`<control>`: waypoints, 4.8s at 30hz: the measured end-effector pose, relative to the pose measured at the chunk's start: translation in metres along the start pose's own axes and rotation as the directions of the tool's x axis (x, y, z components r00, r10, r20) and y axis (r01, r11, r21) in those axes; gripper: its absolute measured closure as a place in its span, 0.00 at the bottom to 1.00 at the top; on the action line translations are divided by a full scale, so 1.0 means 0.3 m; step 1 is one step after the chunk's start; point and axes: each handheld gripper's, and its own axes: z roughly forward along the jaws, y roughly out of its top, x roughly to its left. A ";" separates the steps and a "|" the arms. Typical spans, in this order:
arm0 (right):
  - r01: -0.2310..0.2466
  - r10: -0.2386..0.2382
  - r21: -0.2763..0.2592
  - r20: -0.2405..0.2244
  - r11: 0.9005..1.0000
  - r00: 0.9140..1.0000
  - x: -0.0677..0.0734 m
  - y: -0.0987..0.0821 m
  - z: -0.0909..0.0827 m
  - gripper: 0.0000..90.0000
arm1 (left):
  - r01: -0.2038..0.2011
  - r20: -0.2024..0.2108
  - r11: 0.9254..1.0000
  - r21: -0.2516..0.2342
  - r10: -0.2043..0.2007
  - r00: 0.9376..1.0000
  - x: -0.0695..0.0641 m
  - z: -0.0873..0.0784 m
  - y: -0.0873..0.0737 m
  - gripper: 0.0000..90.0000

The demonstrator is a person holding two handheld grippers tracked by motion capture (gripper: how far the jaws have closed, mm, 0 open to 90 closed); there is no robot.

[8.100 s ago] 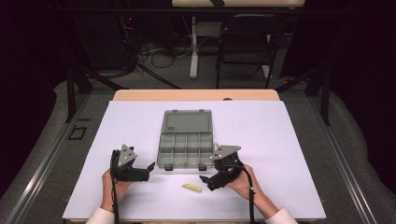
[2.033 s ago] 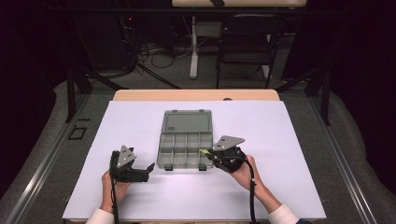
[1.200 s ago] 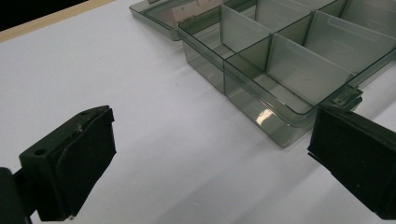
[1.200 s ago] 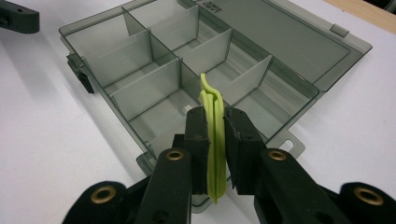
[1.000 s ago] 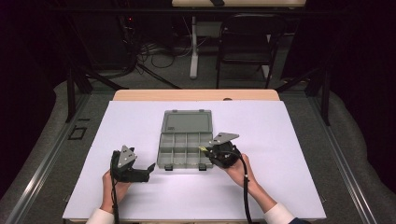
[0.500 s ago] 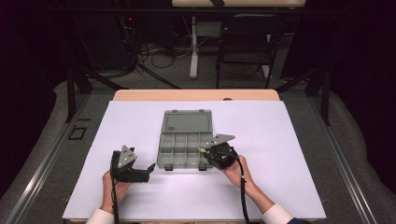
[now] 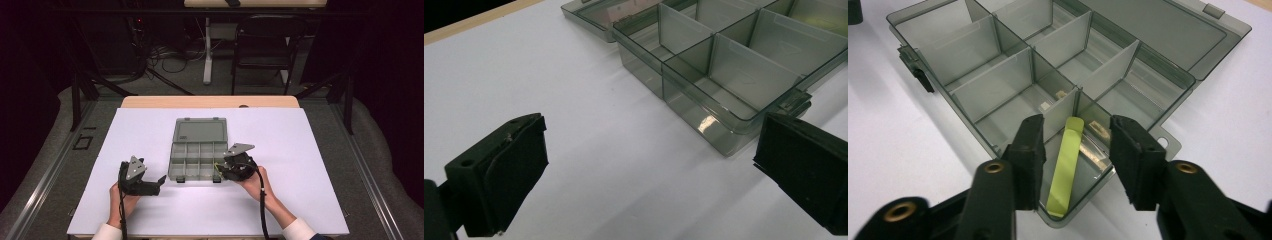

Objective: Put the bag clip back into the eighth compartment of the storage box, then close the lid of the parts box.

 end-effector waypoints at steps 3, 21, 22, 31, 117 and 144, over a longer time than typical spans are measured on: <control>0.009 -0.010 -0.013 -0.028 1.000 1.000 -0.010 -0.007 -0.011 0.52 | -0.008 -0.002 1.000 0.004 0.008 1.000 -0.002 0.001 0.000 0.00; 0.024 -0.026 -0.043 -0.047 0.999 0.999 -0.037 -0.034 -0.048 0.13 | -0.011 0.001 1.000 0.006 0.011 1.000 -0.001 0.005 0.000 0.00; 0.027 -0.028 -0.039 -0.046 0.999 0.999 -0.038 -0.035 -0.050 0.12 | -0.010 0.002 1.000 0.005 0.010 1.000 0.000 0.005 0.000 0.00; 0.027 -0.029 -0.041 -0.045 0.999 0.999 -0.042 -0.048 -0.061 0.06 | -0.009 0.003 1.000 0.002 0.009 1.000 0.002 0.002 -0.001 0.00; 0.019 -0.020 -0.085 -0.015 0.996 1.000 -0.112 -0.118 -0.092 0.00 | -0.016 0.013 1.000 0.005 0.016 1.000 -0.018 0.011 0.083 0.00; 0.015 -0.017 -0.072 -0.026 0.997 1.000 -0.122 -0.109 -0.074 0.00 | -0.030 0.075 0.998 0.062 0.025 0.997 -0.064 0.132 0.226 0.00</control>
